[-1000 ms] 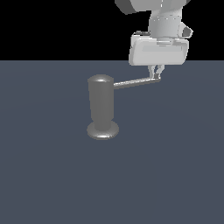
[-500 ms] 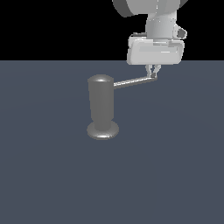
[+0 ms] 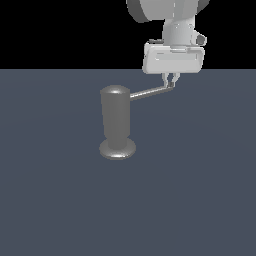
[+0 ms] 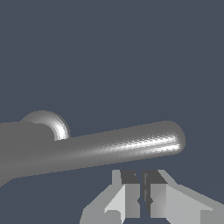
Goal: Turn on the faucet by rotating a designated handle.
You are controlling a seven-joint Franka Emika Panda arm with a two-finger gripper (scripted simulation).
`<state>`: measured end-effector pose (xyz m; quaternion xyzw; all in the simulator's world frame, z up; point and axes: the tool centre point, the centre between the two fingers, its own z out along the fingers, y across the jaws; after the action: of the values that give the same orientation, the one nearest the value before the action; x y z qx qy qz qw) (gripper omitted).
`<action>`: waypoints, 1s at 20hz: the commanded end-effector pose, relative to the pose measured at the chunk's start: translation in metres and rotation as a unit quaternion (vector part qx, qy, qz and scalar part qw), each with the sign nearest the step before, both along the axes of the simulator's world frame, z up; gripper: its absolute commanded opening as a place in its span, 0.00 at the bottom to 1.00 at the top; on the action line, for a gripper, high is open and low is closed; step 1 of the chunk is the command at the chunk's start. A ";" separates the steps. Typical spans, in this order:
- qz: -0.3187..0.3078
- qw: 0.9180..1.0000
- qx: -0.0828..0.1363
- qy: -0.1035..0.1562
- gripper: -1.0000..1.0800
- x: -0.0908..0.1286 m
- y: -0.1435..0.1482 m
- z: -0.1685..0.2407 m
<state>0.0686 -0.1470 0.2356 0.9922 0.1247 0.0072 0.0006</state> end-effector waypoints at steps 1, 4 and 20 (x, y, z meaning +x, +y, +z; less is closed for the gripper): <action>0.005 1.000 0.001 0.001 0.00 0.011 0.011 -0.005; 0.005 1.000 0.001 0.002 0.00 0.019 0.015 -0.006; 0.001 1.000 0.000 0.004 0.00 0.059 0.029 -0.010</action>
<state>0.1227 -0.1235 0.2356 0.9922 0.1244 0.0058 0.0005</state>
